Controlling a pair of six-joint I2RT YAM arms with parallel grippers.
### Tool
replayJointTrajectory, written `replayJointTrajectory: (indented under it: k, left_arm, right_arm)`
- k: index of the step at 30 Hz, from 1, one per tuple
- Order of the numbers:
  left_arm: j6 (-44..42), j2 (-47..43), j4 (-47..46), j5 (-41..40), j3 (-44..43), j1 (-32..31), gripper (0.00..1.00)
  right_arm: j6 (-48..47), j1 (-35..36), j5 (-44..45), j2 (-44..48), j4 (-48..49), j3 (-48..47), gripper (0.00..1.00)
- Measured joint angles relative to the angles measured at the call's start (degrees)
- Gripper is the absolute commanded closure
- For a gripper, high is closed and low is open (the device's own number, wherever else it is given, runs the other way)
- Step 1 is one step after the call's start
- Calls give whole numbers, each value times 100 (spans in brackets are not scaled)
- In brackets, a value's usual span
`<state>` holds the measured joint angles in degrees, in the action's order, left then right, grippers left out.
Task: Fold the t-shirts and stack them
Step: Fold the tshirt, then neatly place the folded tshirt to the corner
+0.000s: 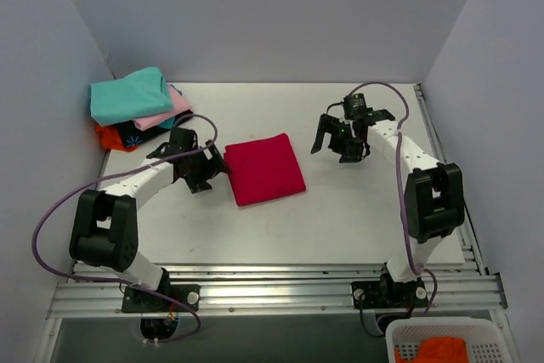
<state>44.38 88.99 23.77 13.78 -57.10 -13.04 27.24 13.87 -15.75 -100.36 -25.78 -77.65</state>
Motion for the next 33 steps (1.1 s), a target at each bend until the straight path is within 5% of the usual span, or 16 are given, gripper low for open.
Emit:
replayJointTrajectory:
  k: [23, 27, 28, 29, 33]
  left_arm:
    - [542, 1620, -3174, -264, 120, -555, 0]
    - [697, 1893, -3547, -321, -31, -730, 25]
    - [737, 1982, -3624, -334, -83, -778, 65]
    - [769, 2072, -3654, -350, -120, -811, 78]
    - [822, 2426, -3689, -223, -328, -868, 92]
  right_arm:
    - [-483, -647, 236, 835, -649, 811, 0]
    - [-485, -723, 267, 835, -682, 811, 0]
    - [-487, -723, 264, 835, -682, 811, 0]
    - [-487, -723, 267, 835, -684, 811, 0]
    - [-490, -726, 269, 835, -688, 813, 0]
